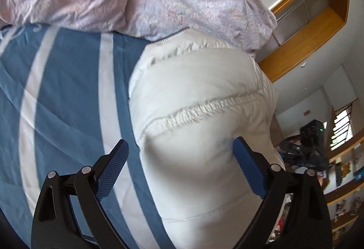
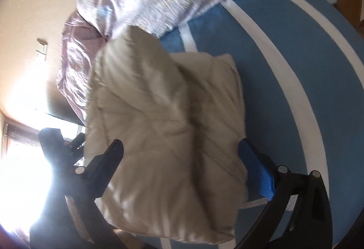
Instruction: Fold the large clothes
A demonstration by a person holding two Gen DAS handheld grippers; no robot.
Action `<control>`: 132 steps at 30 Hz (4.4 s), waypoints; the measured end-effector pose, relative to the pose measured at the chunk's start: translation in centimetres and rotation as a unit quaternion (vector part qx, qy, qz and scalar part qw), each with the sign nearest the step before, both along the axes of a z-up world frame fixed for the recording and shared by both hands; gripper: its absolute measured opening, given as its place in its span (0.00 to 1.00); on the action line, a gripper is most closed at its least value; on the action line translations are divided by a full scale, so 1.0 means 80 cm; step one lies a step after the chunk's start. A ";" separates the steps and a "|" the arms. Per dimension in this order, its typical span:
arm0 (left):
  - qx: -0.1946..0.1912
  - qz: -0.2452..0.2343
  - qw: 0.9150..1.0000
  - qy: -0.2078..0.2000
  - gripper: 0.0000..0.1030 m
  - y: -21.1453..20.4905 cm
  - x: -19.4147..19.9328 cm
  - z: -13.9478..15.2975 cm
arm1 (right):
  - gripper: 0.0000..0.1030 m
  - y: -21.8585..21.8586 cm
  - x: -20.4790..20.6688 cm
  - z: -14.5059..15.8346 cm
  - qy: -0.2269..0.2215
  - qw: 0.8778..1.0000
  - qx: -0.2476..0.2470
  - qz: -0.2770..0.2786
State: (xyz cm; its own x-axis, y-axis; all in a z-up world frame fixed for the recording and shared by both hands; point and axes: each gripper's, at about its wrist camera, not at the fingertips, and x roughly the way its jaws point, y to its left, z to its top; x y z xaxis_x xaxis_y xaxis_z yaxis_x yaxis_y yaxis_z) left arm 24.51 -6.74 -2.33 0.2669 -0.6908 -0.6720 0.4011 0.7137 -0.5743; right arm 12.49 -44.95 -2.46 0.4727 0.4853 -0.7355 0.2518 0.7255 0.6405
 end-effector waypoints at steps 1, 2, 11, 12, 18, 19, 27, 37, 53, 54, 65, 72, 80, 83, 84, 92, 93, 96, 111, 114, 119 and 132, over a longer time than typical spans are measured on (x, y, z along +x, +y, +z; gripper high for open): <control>-0.004 -0.003 1.000 0.003 0.93 -0.002 0.000 -0.002 | 0.98 0.000 0.000 -0.004 0.003 1.000 0.000 0.001; -0.009 -0.006 1.000 0.006 0.93 -0.004 0.000 -0.003 | 0.98 -0.001 0.001 -0.009 0.010 1.000 -0.001 0.003; -0.034 -0.027 0.998 0.041 0.99 -0.014 0.006 -0.023 | 0.98 0.001 0.017 -0.053 0.030 0.995 0.083 0.040; -0.036 -0.027 0.998 0.043 0.99 -0.014 0.007 -0.024 | 0.98 0.001 0.021 -0.057 0.033 0.994 0.092 0.043; -0.043 -0.034 0.997 0.049 0.99 -0.015 0.010 -0.029 | 0.98 0.007 0.035 -0.070 0.040 0.990 0.115 0.068; -0.044 -0.035 0.997 0.050 0.99 -0.015 0.011 -0.029 | 0.98 0.009 0.039 -0.070 0.041 0.990 0.114 0.072; -0.062 -0.039 0.996 0.059 0.99 -0.012 0.016 -0.038 | 0.98 0.029 0.078 -0.075 0.042 0.986 0.109 0.120; -0.072 -0.031 0.996 0.047 0.99 -0.013 0.005 -0.040 | 0.97 0.055 0.088 -0.078 -0.004 0.983 0.134 0.126; -0.077 -0.023 0.997 -0.023 0.77 0.015 -0.002 0.003 | 0.64 0.091 0.093 -0.059 -0.067 0.979 0.148 0.126; -0.079 -0.018 0.996 -0.027 0.77 0.021 0.000 0.005 | 0.64 0.096 0.097 -0.059 -0.071 0.978 0.150 0.128; -0.094 0.019 0.994 -0.045 0.77 0.073 0.028 0.020 | 0.62 0.151 0.152 -0.038 -0.083 0.974 0.148 0.151; -0.085 0.043 0.994 -0.045 0.77 0.115 0.051 0.018 | 0.62 0.194 0.194 -0.042 -0.068 0.973 0.141 0.168; -0.066 0.055 0.995 -0.047 0.77 0.149 0.077 0.013 | 0.62 0.220 0.210 -0.042 -0.071 0.976 0.117 0.172; -0.059 0.057 0.996 -0.043 0.78 0.158 0.081 0.002 | 0.62 0.220 0.210 -0.046 -0.069 0.978 0.109 0.165; -0.056 0.057 0.996 -0.043 0.78 0.160 0.082 -0.001 | 0.62 0.222 0.210 -0.051 -0.068 0.978 0.110 0.162; -0.036 0.056 0.996 -0.056 0.78 0.163 0.089 -0.003 | 0.63 0.216 0.199 -0.054 -0.069 0.983 0.098 0.140; -0.035 0.056 0.996 -0.057 0.78 0.163 0.090 -0.003 | 0.63 0.217 0.199 -0.054 -0.068 0.983 0.096 0.138; -0.024 0.056 0.996 -0.064 0.79 0.163 0.092 -0.007 | 0.66 0.210 0.183 -0.059 -0.056 0.985 0.101 0.131; 0.229 0.095 0.938 -0.243 0.90 0.102 0.029 0.056 | 0.92 0.188 0.128 -0.021 -0.065 0.996 -0.015 0.054; 0.242 0.099 0.933 -0.248 0.90 0.097 0.021 0.061 | 0.92 0.181 0.108 0.020 -0.093 0.992 -0.083 0.019; 0.247 0.100 0.933 -0.242 0.90 0.090 0.013 0.073 | 0.92 0.200 0.086 0.094 -0.177 0.969 -0.170 -0.013; 0.255 0.088 0.941 -0.203 0.99 0.066 0.022 0.055 | 0.34 0.288 0.183 0.055 -0.128 0.969 -0.203 0.058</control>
